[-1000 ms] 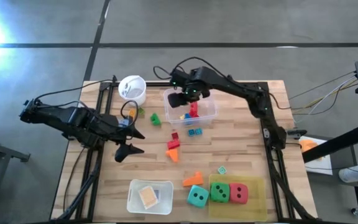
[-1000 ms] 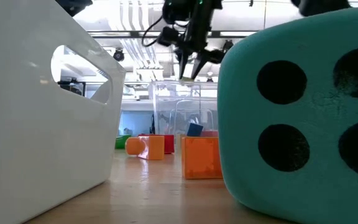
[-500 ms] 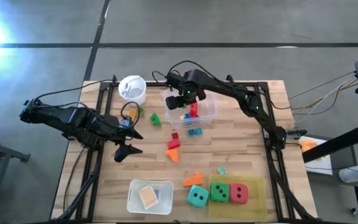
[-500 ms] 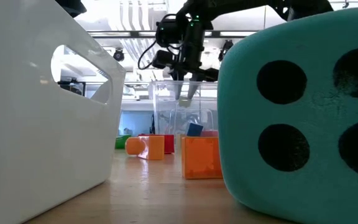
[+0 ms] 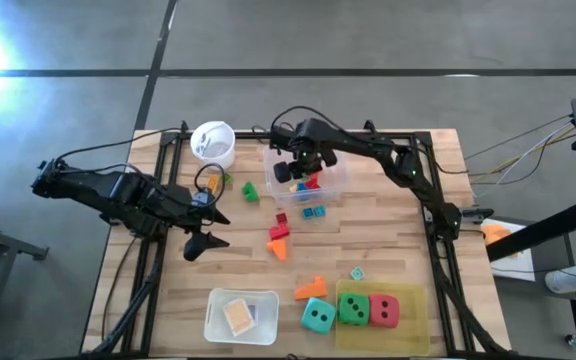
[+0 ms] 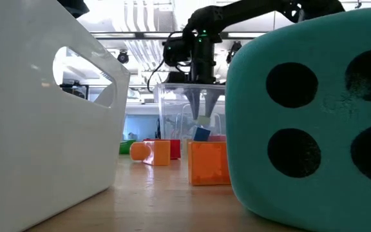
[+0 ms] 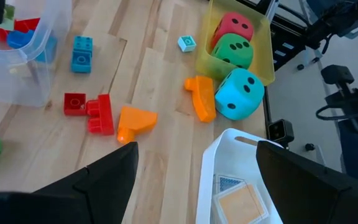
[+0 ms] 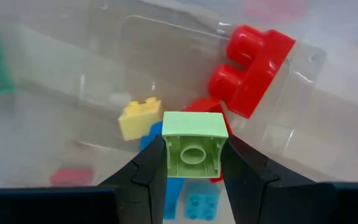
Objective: Pick & Place Toys
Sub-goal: Put the light green game piece into the transparent bin
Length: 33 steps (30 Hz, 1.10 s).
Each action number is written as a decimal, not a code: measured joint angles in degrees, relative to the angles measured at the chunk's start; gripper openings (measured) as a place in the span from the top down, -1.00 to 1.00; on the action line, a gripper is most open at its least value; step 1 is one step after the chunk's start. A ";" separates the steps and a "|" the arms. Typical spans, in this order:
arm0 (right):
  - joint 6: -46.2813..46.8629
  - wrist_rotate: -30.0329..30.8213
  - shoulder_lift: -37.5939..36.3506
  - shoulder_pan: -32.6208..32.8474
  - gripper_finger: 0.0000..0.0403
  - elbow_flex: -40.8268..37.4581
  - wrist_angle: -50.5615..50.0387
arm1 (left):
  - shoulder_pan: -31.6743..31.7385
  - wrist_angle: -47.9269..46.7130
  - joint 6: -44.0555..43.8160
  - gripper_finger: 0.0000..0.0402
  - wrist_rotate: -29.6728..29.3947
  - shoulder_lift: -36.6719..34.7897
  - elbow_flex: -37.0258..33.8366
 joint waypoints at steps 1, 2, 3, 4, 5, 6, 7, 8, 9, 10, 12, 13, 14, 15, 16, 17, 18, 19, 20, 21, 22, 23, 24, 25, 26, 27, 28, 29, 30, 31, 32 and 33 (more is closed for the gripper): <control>0.00 0.44 0.00 0.00 0.43 -0.35 0.04 | 0.00 0.00 -0.01 -0.65 -0.01 0.00 0.00; 0.07 1.24 0.00 0.02 0.43 -0.69 0.12 | 0.00 0.00 0.00 -0.65 0.00 0.00 0.00; 0.26 1.87 0.00 0.02 0.43 -1.01 0.14 | 0.00 0.00 0.00 -0.65 -0.01 0.00 0.00; 0.46 2.37 0.00 0.02 0.43 -1.25 0.16 | 0.00 0.00 -0.01 -0.65 -0.01 0.00 0.00; 0.43 2.82 0.00 0.02 0.43 -1.51 0.34 | 0.00 0.00 -0.01 -0.65 -0.01 0.00 0.00; 0.39 2.97 0.00 0.00 0.43 -1.80 0.53 | 0.00 0.00 -0.01 -0.65 -0.01 0.00 0.00; 0.33 3.06 0.00 0.00 0.43 -2.17 0.86 | 0.00 0.00 -0.01 -0.65 -0.01 0.00 0.00; 0.14 3.22 0.00 0.01 0.43 -2.61 1.54 | 0.00 -0.01 -0.01 -0.65 -0.04 0.00 0.00; -0.04 3.27 0.00 0.02 0.43 -2.94 2.13 | 0.00 -0.01 -0.01 -0.65 -0.03 0.00 0.00; -0.40 3.25 0.00 0.02 0.43 -3.28 2.60 | 0.00 0.00 -0.01 -0.65 -0.04 0.00 0.00; -0.78 3.28 0.00 0.08 0.43 -3.92 3.23 | 0.00 -0.02 0.01 -0.65 -0.04 0.00 0.00; -0.83 3.51 0.00 0.15 0.43 -4.24 3.39 | 0.00 -0.01 0.00 -0.65 -0.04 0.00 0.00; -0.85 3.88 0.00 0.23 0.43 -4.52 3.38 | 0.00 -0.01 -0.01 -0.65 -0.06 0.00 0.00; -0.89 4.29 0.00 0.28 0.43 -4.73 3.41 | 0.00 -0.01 0.00 -0.65 -0.06 0.00 0.00; -0.90 4.46 0.00 0.33 0.43 -4.92 3.55 | 0.00 -0.02 0.01 -0.65 -0.06 0.00 0.00; -0.98 4.51 0.00 0.39 0.43 -5.12 3.76 | 0.00 -0.02 0.01 -0.65 -0.06 0.00 0.00; -1.14 4.58 0.00 0.40 0.43 -5.32 4.01 | 0.00 -0.02 0.01 -0.65 -0.09 0.00 0.00; -1.27 4.62 0.00 0.42 0.43 -5.45 4.27 | 0.00 -0.02 0.01 -0.65 -0.17 0.00 0.00; -1.29 4.69 0.00 0.44 0.43 -5.51 4.39 | 0.00 -0.02 0.01 -0.65 -0.21 0.00 0.00; -1.29 4.71 0.00 0.45 0.43 -5.56 4.41 | 0.00 -0.04 0.01 -0.65 -0.21 0.00 0.00; -1.31 4.76 0.00 0.48 0.43 -5.60 4.43 | 0.00 -0.04 0.01 -0.65 -0.21 0.00 0.00; -1.31 4.78 0.00 0.50 0.43 -5.64 4.41 | 0.00 -0.04 0.01 -0.65 -0.21 0.00 0.00; -1.31 4.78 0.00 0.50 0.43 -5.74 4.47 | 0.00 -0.04 0.01 -0.65 -0.21 0.02 0.00; -1.31 4.78 0.00 0.52 0.43 -5.80 4.49 | 0.00 -0.04 0.01 -0.65 -0.21 0.00 0.00; -1.31 4.79 0.00 0.52 0.43 -5.82 4.49 | 0.00 -0.04 0.01 -0.65 -0.21 0.00 0.00; -1.31 4.78 0.00 0.52 0.43 -5.82 4.48 | 0.00 -0.04 0.01 -0.65 -0.21 0.02 0.00; -1.31 4.79 0.00 0.52 0.43 -5.82 4.50 | 0.00 -0.04 0.01 -0.65 -0.21 0.02 0.00; -1.33 4.80 0.00 0.52 0.43 -5.82 4.50 | 0.00 -0.04 0.01 -0.65 -0.21 0.02 0.00; -1.33 4.78 0.00 0.52 0.43 -5.82 4.50 | 0.00 -0.07 0.01 -0.65 -0.21 0.02 0.00; -1.33 4.78 0.00 0.52 0.43 -5.82 4.51 | 0.00 -0.07 0.01 -0.65 -0.21 0.02 0.00; -1.32 4.78 0.00 0.52 0.43 -5.82 4.52 | 0.00 -0.07 0.01 -0.65 -0.21 0.02 0.00; -1.33 4.80 0.00 0.52 0.43 -5.82 4.52 | 0.00 -0.11 0.01 -0.65 -0.21 0.02 0.00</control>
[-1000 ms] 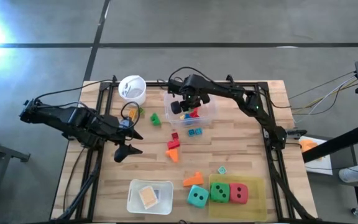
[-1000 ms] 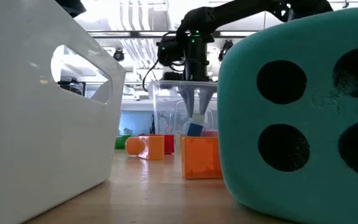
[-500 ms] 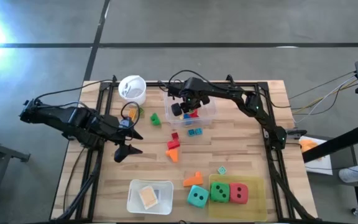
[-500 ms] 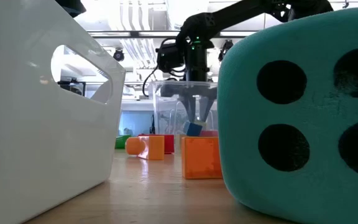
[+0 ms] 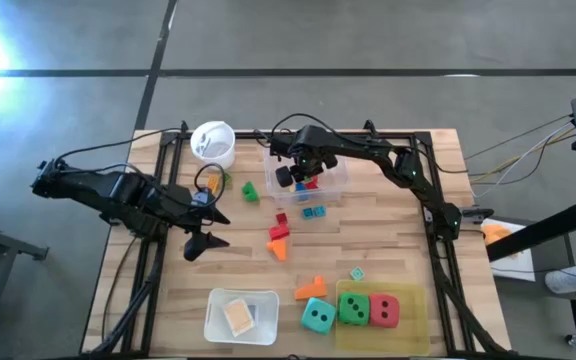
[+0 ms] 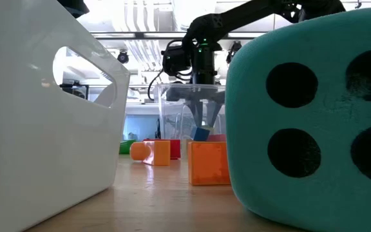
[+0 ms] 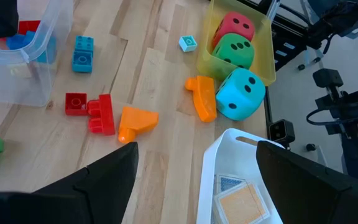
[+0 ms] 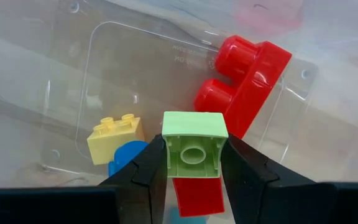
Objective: Pick & Place Toys
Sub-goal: Put the light green game piece into the transparent bin, then put the blue dice into the yellow bin
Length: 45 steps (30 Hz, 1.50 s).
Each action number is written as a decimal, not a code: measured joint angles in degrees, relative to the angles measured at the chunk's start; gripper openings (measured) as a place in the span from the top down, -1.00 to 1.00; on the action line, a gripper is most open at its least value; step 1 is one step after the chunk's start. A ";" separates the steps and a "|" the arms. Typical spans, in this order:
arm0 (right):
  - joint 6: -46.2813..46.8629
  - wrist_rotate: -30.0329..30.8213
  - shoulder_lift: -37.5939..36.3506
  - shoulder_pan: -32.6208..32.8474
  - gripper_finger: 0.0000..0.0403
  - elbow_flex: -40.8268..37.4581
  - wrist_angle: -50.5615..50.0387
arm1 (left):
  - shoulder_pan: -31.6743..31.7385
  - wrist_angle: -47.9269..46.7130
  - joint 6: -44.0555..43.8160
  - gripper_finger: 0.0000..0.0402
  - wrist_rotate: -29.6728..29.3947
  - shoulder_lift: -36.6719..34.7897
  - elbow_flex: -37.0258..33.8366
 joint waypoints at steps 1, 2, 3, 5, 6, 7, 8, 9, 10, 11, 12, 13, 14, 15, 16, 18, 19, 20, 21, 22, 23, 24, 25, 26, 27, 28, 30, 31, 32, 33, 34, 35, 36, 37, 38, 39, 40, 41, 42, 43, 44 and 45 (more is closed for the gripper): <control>0.00 -0.02 0.00 0.00 0.43 0.00 0.02 | 0.00 0.00 -0.02 -0.65 0.00 0.00 0.00; 0.00 -0.02 0.00 0.00 0.43 0.00 0.02 | 0.00 0.00 -0.02 -0.64 0.00 0.00 0.00; -0.02 -0.01 0.00 0.00 0.43 0.00 0.02 | 0.00 0.00 -0.01 -0.64 0.00 0.00 0.00; -0.34 -0.01 0.00 0.00 0.43 0.00 0.04 | 0.00 0.00 -0.01 -0.64 0.02 0.00 0.00; -0.61 -0.01 0.00 0.00 0.43 0.00 0.04 | 0.00 0.00 -0.02 -0.64 0.01 0.00 0.00; -0.81 -0.01 0.00 0.00 0.43 0.00 0.04 | 0.00 0.00 0.00 -0.64 0.02 0.00 0.00; -0.83 -0.01 0.00 0.00 0.43 0.00 0.03 | 0.00 0.00 -0.02 -0.64 0.02 0.00 0.00; -0.83 0.00 0.00 0.00 0.43 0.00 0.02 | 0.00 -0.02 -0.02 -0.64 0.02 0.00 0.00; -0.83 0.00 0.00 0.00 0.41 0.00 0.02 | 0.00 -0.02 -0.02 -0.64 0.02 0.00 0.00; -0.83 0.00 0.00 0.00 0.36 0.00 0.00 | 0.00 0.00 -0.02 -0.64 0.02 0.00 0.00; -0.83 0.00 0.00 0.00 0.29 0.00 0.00 | 0.00 -0.01 -0.02 -0.64 0.02 0.00 0.00; -0.82 0.00 0.00 0.00 0.21 0.00 0.00 | 0.00 0.00 -0.02 -0.64 0.02 0.00 0.00; -0.82 -0.01 0.00 0.00 0.12 0.00 0.00 | 0.00 -0.02 -0.02 -0.64 0.02 0.00 0.00; -0.83 -0.06 0.00 0.00 0.03 0.00 0.00 | 0.00 -0.02 -0.02 -0.64 0.02 0.00 0.00; -0.83 -0.15 -0.02 0.00 -0.05 0.00 -0.02 | 0.00 -0.01 -0.02 -0.64 0.02 0.00 0.00; -0.83 -0.31 -0.08 0.02 -0.19 -0.01 -0.05 | 0.00 -0.02 -0.02 -0.64 0.02 0.00 0.00; -0.88 -0.50 -0.21 0.02 -0.26 -0.02 -0.11 | 0.00 -0.02 -0.02 -0.64 0.02 0.00 0.00; -1.05 -0.54 -0.34 0.02 -0.32 -0.02 -0.18 | 0.00 -0.04 -0.04 -0.64 0.04 0.00 0.00; -1.05 -0.65 -0.52 0.07 -0.37 -0.02 -0.26 | 0.00 -0.04 -0.04 -0.64 0.03 0.00 0.00; -1.07 -0.69 -0.82 0.11 -0.42 -0.02 -0.43 | 0.00 -0.06 -0.04 -0.64 0.04 0.00 0.00; -1.05 -0.76 -1.06 0.17 -0.46 -0.02 -0.49 | 0.00 -0.10 -0.04 -0.64 0.04 0.00 0.00; -1.07 -0.82 -1.33 0.19 -0.50 -0.02 -0.48 | 0.00 -0.16 -0.04 -0.64 0.04 0.00 0.00; -1.05 -0.91 -1.56 0.28 -0.54 -0.02 -0.48 | 0.00 -0.20 -0.05 -0.64 0.04 0.00 0.00; -1.01 -0.91 -1.76 0.28 -0.57 -0.02 -0.48 | 0.00 -0.22 -0.07 -0.64 0.04 0.00 0.00; -1.02 -0.91 -2.06 0.28 -0.59 -0.02 -0.55 | 0.00 -0.22 -0.07 -0.64 0.04 0.00 0.00; -1.00 -0.87 -2.31 0.32 -0.61 -0.02 -0.54 | 0.00 -0.24 -0.13 -0.64 0.04 0.00 0.00; -0.71 -0.52 -3.00 0.44 -0.64 -0.02 -0.55 | 0.00 -0.26 -0.24 -0.64 0.05 0.00 0.00; -0.63 -0.46 -3.34 0.46 -0.65 -0.02 -0.52 | 0.00 -0.26 -0.46 -0.64 0.07 0.00 0.00; -0.57 -0.46 -3.60 0.57 -0.66 -0.02 -0.52 | 0.00 -0.28 -0.81 -0.64 0.15 0.00 0.00; -0.40 -0.46 -3.91 0.65 -0.66 -0.02 -0.55 | 0.00 -0.29 -1.16 -0.64 0.17 0.00 0.00; -0.37 -0.46 -4.16 0.74 -0.66 -0.02 -0.57 | 0.00 -0.34 -1.29 -0.64 0.18 0.00 0.00; -0.38 -0.46 -4.36 0.95 -0.66 -0.02 -0.57 | 0.00 -0.47 -1.29 -0.64 0.20 0.00 0.00; -0.39 -0.46 -4.68 1.15 -0.66 -0.02 -0.62 | 0.00 -0.63 -1.29 -0.64 0.20 0.00 0.00; -0.43 -0.43 -5.16 1.47 -0.66 -0.04 -0.79 | 0.00 -0.98 -1.29 -0.64 0.20 0.00 0.00; -0.86 -0.35 -5.75 1.96 -0.66 -0.04 -1.00 | 0.00 -1.48 -1.33 -0.64 0.21 0.00 0.00; -1.74 -0.28 -6.60 2.62 -0.66 -0.04 -1.05 | 0.00 -1.86 -1.50 -0.64 0.21 0.00 0.00; -3.46 -0.26 -7.67 3.40 -0.66 -0.04 -1.06 | 0.00 -2.16 -1.65 -0.64 0.21 0.00 0.00; -5.38 -0.26 -8.69 4.43 -0.66 -0.04 -1.22 | 0.00 -2.49 -1.82 -0.64 0.22 0.00 0.00; -6.63 -0.28 -9.89 5.54 -0.66 -0.04 -1.90 | 0.02 -2.67 -2.07 -0.65 0.22 -0.02 0.00; -8.10 -0.34 -11.00 6.85 -0.66 -0.04 -2.87 | 0.00 -2.69 -2.16 -0.65 0.22 -0.02 0.00; -9.84 -0.29 -12.19 8.18 -0.66 -0.04 -3.53 | 0.00 -2.78 -2.15 -0.65 0.22 -0.02 0.00; -11.49 -0.32 -13.19 9.60 -0.66 -0.04 -4.14 | 0.00 -2.80 -2.14 -0.65 0.22 -0.02 0.00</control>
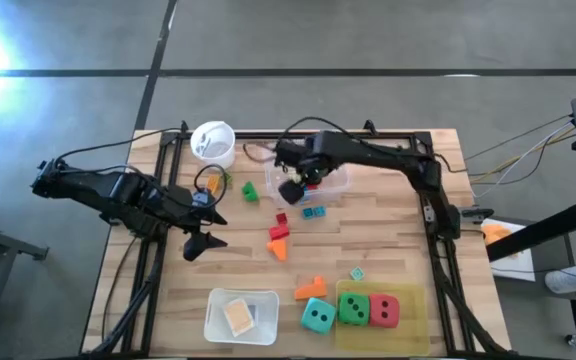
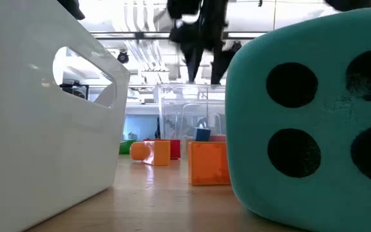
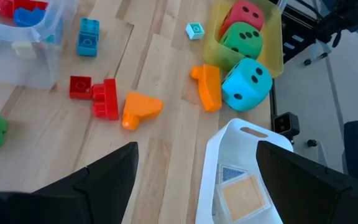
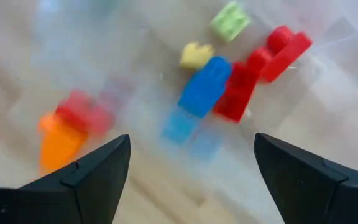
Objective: Pick & Place Toys
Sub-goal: Put the blue dice into the yellow bin
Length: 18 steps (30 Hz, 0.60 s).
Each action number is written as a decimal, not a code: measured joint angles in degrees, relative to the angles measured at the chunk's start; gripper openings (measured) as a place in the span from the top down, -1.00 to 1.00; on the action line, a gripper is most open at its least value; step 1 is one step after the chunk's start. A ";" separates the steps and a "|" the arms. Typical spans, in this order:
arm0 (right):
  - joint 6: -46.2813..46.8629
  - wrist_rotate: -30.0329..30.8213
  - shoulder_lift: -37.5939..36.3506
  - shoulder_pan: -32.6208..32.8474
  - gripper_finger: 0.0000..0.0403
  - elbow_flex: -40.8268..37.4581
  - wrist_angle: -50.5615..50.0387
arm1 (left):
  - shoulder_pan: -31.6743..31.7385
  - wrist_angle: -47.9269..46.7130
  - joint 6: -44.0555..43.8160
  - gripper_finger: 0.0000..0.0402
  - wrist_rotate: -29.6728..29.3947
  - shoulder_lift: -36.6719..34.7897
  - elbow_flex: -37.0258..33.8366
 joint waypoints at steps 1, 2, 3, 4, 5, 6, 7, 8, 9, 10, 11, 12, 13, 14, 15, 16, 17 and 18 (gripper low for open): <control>-1.35 -0.20 -1.03 1.54 -0.66 0.02 -0.95 | 0.00 0.00 0.02 -0.65 0.00 0.00 0.00; -2.20 -0.16 -2.15 3.13 -0.66 0.00 -1.98 | 0.00 0.00 0.02 -0.65 -0.01 0.00 0.00; -2.37 -0.16 -3.11 4.80 -0.66 0.00 -2.70 | 0.00 0.00 0.02 -0.65 0.00 0.00 0.00; -2.08 -0.13 -4.03 6.58 -0.66 0.00 -3.07 | 0.00 -0.02 0.17 -0.65 0.00 0.00 0.00; -1.36 -0.12 -5.00 8.35 -0.66 0.00 -3.43 | 0.00 -0.02 0.44 -0.65 -0.02 0.00 0.00; -0.41 -0.02 -5.69 10.17 -0.66 0.00 -3.89 | -0.01 -0.03 0.54 -0.65 0.00 0.00 0.00; 0.94 0.33 -6.29 11.96 -0.66 -0.01 -3.94 | 0.00 -0.04 0.63 -0.65 0.00 0.00 0.00; 2.19 0.80 -6.95 13.68 -0.66 -0.09 -3.89 | 0.00 -0.04 0.66 -0.65 0.00 0.00 0.00; 3.52 1.58 -7.34 15.34 -0.66 -0.09 -3.92 | -0.02 -0.04 0.86 -0.65 0.00 0.00 0.00; 5.32 2.33 -7.71 16.95 -0.66 -0.09 -3.80 | 0.00 -0.04 1.12 -0.65 0.00 0.00 0.00; 7.09 3.05 -8.16 18.48 -0.66 -0.09 -3.90 | 0.00 -0.04 1.47 -0.65 -0.02 0.00 0.00; 8.67 3.36 -8.36 20.04 -0.66 -0.09 -3.90 | -0.02 -0.05 1.69 -0.65 -0.01 0.00 0.00; 9.97 3.43 -8.42 21.45 -0.66 -0.09 -3.84 | -0.01 -0.04 1.90 -0.65 -0.01 0.00 0.00; 11.12 3.46 -8.42 23.00 -0.66 -0.09 -3.84 | -0.02 -0.04 2.12 -0.65 -0.01 0.00 0.00; 11.96 3.47 -8.22 24.49 -0.66 -0.16 -3.65 | -0.02 -0.07 2.19 -0.65 -0.01 0.00 0.00; 12.42 3.46 -7.78 25.93 -0.66 -0.17 -3.35 | -0.02 -0.06 2.19 -0.65 0.00 0.00 0.00; 12.58 3.45 -7.44 27.46 -0.66 -0.17 -3.20 | -0.02 -0.07 2.19 -0.65 0.00 0.00 0.00; 12.84 3.45 -6.78 28.91 -0.66 -0.17 -3.02 | -0.02 -0.07 2.19 -0.65 0.00 0.00 0.00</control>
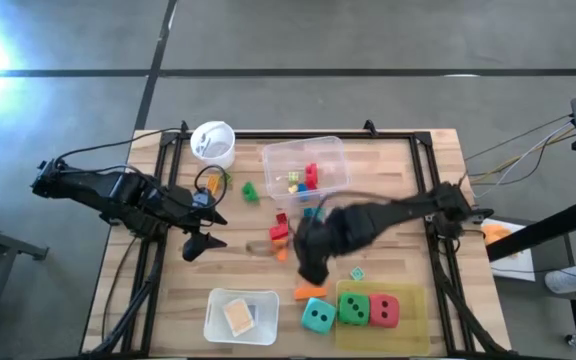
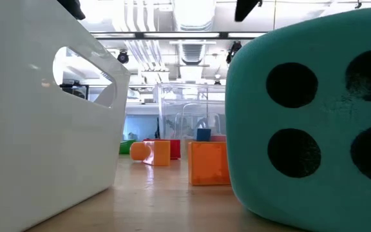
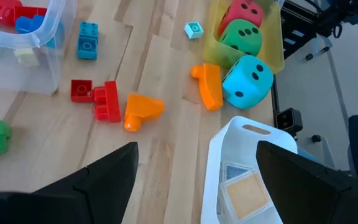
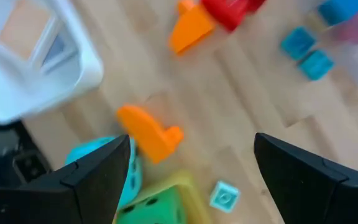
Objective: Pick & Place Toys
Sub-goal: Put the blue dice into the yellow bin
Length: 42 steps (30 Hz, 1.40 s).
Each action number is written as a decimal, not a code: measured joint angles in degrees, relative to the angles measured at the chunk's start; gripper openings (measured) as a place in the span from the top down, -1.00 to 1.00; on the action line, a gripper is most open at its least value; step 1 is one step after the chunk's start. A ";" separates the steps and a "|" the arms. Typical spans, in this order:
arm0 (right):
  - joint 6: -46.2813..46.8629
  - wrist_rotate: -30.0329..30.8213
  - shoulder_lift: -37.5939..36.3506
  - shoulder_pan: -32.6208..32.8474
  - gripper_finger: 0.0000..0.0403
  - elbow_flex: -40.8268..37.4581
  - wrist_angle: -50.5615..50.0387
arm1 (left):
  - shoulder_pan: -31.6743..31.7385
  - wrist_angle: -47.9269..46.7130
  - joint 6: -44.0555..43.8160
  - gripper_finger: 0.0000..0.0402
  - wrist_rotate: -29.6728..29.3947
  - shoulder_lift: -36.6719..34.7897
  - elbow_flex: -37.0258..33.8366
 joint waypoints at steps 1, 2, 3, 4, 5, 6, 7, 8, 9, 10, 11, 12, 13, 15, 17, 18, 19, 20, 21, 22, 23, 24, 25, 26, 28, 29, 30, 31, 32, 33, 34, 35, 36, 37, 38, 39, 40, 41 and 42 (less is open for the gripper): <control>0.53 0.00 0.57 1.23 -0.66 0.00 0.23 | 0.00 0.02 0.02 -0.65 -0.02 0.00 0.00; 1.35 -0.02 1.07 2.45 -0.66 -0.02 0.55 | 0.00 0.03 0.17 -0.65 -0.02 0.00 0.00; 2.37 -0.11 1.56 3.62 -0.66 -0.02 0.95 | 0.00 0.00 0.23 -0.65 0.00 0.00 0.00; 3.31 -0.33 1.97 4.62 -0.66 0.01 1.19 | 0.00 0.02 0.25 -0.65 -0.01 0.00 0.00; 4.12 -0.47 2.20 5.49 -0.66 0.04 1.33 | 0.00 0.02 0.30 -0.65 0.00 0.00 0.00; 5.19 -0.47 2.54 6.35 -0.66 0.05 1.93 | 0.00 0.02 0.39 -0.65 0.00 0.00 0.00; 6.17 -0.47 2.76 7.05 -0.66 0.09 2.84 | 0.00 0.01 0.40 -0.65 -0.02 0.00 0.00; 6.88 -0.48 2.88 7.71 -0.66 0.09 3.48 | 0.00 0.02 0.42 -0.65 -0.02 0.00 0.00; 7.50 -0.52 3.09 8.35 -0.66 0.09 3.93 | -0.02 0.00 0.42 -0.65 0.00 0.00 0.00; 8.34 -0.69 3.34 8.90 -0.66 0.09 4.38 | -0.02 0.02 0.42 -0.65 -0.01 0.00 0.00; 9.24 -0.90 3.64 9.34 -0.66 0.09 4.81 | -0.02 0.02 0.43 -0.65 -0.01 0.00 0.00; 9.89 -1.53 3.82 9.90 -0.66 0.11 5.20 | -0.02 0.02 0.51 -0.65 -0.02 0.00 0.00; 10.26 -2.11 4.01 10.38 -0.66 0.07 5.57 | -0.02 0.02 0.60 -0.65 -0.02 0.00 0.00; 10.92 -2.97 4.81 11.27 -0.66 0.04 6.82 | -0.02 0.02 0.61 -0.65 -0.02 0.00 0.00; 10.25 -3.29 5.65 12.29 -0.66 0.00 8.08 | -0.02 0.02 0.61 -0.65 -0.02 0.00 0.00; 10.01 -3.65 6.12 12.49 -0.66 0.00 8.89 | -0.02 0.02 0.61 -0.65 -0.02 0.00 0.00; 9.98 -3.69 6.45 12.92 -0.66 0.02 9.66 | -0.02 0.02 0.61 -0.65 -0.02 0.00 0.00; 10.00 -3.72 6.76 13.18 -0.66 0.02 10.03 | -0.02 0.02 0.61 -0.65 -0.02 0.00 0.00; 10.04 -3.69 6.99 13.29 -0.66 0.02 10.53 | -0.02 0.02 0.61 -0.65 -0.02 0.00 0.00; 10.02 -3.68 7.20 13.31 -0.66 0.04 11.13 | -0.02 0.02 0.62 -0.65 -0.02 0.00 0.00; 9.47 -3.83 7.34 13.27 -0.66 0.09 11.52 | -0.02 0.02 0.73 -0.65 -0.02 0.00 0.00; 9.00 -3.91 7.43 13.27 -0.66 0.09 11.65 | -0.02 0.02 0.90 -0.65 -0.02 0.00 0.00; 8.92 -3.92 7.56 13.22 -0.66 0.09 11.57 | -0.02 0.02 1.08 -0.65 -0.02 0.00 0.00; 8.50 -4.04 7.61 13.19 -0.66 0.09 11.40 | -0.02 0.02 1.24 -0.65 -0.02 0.00 0.00; 7.92 -4.11 7.63 13.09 -0.66 0.08 11.34 | -0.02 0.02 1.46 -0.65 -0.02 0.00 0.00; 7.93 -4.11 7.63 13.00 -0.66 -0.03 11.42 | -0.02 0.02 1.49 -0.65 -0.02 0.00 0.00; 8.11 -4.11 7.61 13.00 -0.66 -0.19 11.34 | -0.02 0.02 1.49 -0.65 -0.02 0.00 0.00; 8.19 -4.22 7.61 13.00 -0.66 -0.37 11.29 | -0.02 0.02 1.51 -0.65 -0.04 0.00 0.00; 8.53 -4.37 7.61 13.00 -0.66 -0.62 11.35 | -0.02 0.02 1.51 -0.65 -0.02 0.00 0.00; 8.82 -4.77 7.61 13.00 -0.67 -0.98 11.34 | -0.02 0.02 1.51 -0.65 -0.02 0.00 0.00; 9.28 -5.51 7.61 13.00 -0.67 -1.37 11.29 | -0.02 0.02 1.51 -0.65 -0.02 0.00 0.00; 9.70 -6.53 7.61 12.98 -0.68 -1.71 11.32 | -0.02 0.02 1.51 -0.65 -0.02 0.00 0.00; 10.16 -7.24 7.61 12.94 -0.70 -2.09 11.38 | -0.02 0.02 1.53 -0.65 -0.02 0.00 0.00; 10.61 -8.00 7.61 12.94 -0.73 -2.50 11.34 | -0.02 0.02 1.55 -0.65 -0.02 0.00 0.00; 11.01 -8.48 7.61 12.95 -0.78 -2.85 11.40 | -0.02 0.02 1.55 -0.65 -0.02 0.00 0.00; 11.33 -8.87 7.66 12.99 -0.82 -3.16 11.46 | -0.02 0.02 1.63 -0.65 -0.03 0.00 0.00; 11.50 -9.24 7.69 12.98 -0.87 -3.39 11.44 | -0.02 0.02 1.66 -0.65 -0.02 0.00 0.00; 11.43 -9.36 7.69 12.98 -0.92 -3.58 11.53 | -0.02 0.02 1.66 -0.65 -0.02 0.00 0.00; 11.15 -9.60 7.69 12.98 -0.95 -3.83 11.84 | -0.02 0.02 1.66 -0.65 -0.02 0.00 0.00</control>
